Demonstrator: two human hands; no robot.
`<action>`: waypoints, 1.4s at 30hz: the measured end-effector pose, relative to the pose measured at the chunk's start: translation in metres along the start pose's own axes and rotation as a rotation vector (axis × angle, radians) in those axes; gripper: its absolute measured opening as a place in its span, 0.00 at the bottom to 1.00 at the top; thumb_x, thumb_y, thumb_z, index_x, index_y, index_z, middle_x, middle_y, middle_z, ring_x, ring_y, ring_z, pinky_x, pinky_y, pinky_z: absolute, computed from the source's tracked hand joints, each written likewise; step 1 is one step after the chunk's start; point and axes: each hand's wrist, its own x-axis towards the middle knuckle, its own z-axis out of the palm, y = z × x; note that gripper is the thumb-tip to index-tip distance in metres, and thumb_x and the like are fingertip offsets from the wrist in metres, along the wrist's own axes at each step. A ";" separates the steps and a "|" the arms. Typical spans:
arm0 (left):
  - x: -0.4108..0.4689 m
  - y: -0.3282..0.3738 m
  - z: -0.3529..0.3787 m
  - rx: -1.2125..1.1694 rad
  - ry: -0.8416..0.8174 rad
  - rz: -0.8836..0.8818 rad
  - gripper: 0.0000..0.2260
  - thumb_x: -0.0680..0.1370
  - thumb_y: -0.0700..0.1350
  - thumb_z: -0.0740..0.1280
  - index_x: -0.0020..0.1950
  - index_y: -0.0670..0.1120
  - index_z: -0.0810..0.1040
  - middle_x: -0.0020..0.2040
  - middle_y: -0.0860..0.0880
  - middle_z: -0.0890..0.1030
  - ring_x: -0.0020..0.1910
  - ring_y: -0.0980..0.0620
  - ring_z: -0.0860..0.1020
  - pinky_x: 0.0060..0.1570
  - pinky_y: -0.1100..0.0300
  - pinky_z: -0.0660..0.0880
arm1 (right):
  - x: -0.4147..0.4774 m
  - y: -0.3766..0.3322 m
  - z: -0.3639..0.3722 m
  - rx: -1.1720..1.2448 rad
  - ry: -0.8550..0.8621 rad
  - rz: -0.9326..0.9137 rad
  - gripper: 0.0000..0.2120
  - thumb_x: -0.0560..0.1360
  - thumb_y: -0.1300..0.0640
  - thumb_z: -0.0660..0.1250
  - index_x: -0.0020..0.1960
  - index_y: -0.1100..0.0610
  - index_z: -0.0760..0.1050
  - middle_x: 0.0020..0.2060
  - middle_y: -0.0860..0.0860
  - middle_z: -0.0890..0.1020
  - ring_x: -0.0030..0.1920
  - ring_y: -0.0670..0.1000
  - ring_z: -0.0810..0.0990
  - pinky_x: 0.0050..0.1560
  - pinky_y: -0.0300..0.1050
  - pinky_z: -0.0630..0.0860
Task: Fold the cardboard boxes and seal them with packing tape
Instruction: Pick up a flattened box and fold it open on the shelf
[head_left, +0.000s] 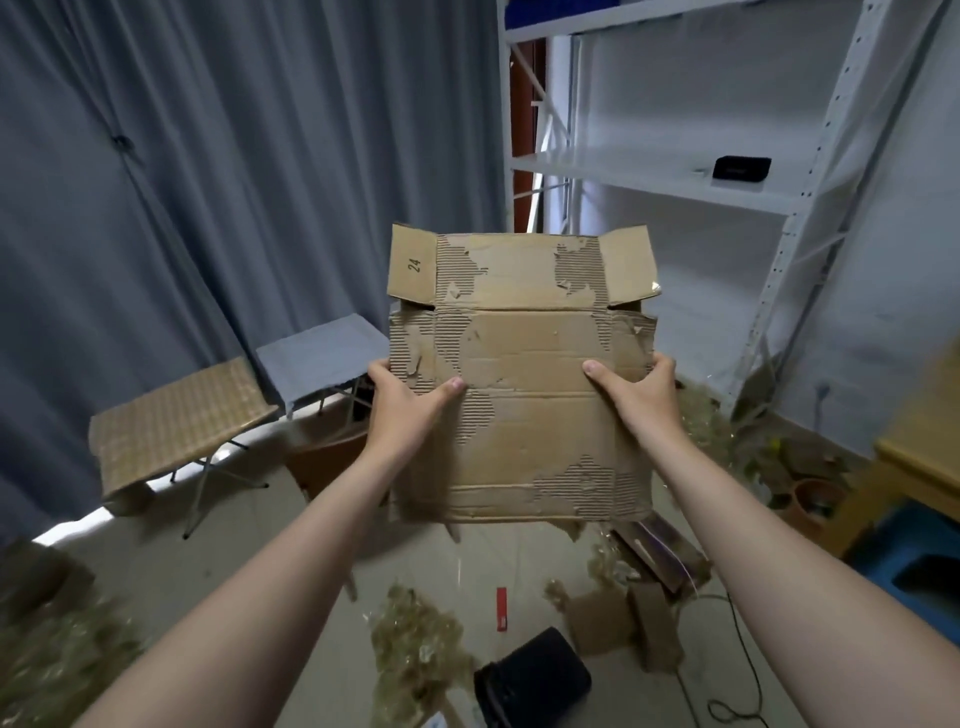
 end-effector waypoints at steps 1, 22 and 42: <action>0.013 0.001 0.002 0.005 0.004 0.006 0.39 0.70 0.58 0.78 0.69 0.48 0.57 0.67 0.46 0.72 0.65 0.47 0.74 0.63 0.50 0.73 | 0.011 -0.001 0.006 0.002 0.000 0.007 0.44 0.68 0.40 0.79 0.73 0.56 0.61 0.67 0.53 0.75 0.65 0.56 0.75 0.66 0.55 0.72; 0.441 -0.055 0.164 -0.085 -0.094 0.032 0.33 0.71 0.51 0.79 0.64 0.48 0.60 0.59 0.53 0.73 0.57 0.54 0.74 0.56 0.57 0.69 | 0.395 0.016 0.177 -0.020 0.121 0.011 0.39 0.70 0.39 0.76 0.69 0.54 0.59 0.62 0.51 0.75 0.59 0.54 0.76 0.55 0.49 0.71; 0.856 -0.069 0.263 -0.026 -0.105 -0.013 0.29 0.75 0.53 0.75 0.63 0.46 0.60 0.59 0.52 0.74 0.58 0.53 0.74 0.55 0.57 0.70 | 0.782 -0.033 0.352 0.100 0.080 0.046 0.37 0.70 0.45 0.79 0.69 0.52 0.60 0.63 0.48 0.75 0.62 0.51 0.76 0.63 0.48 0.73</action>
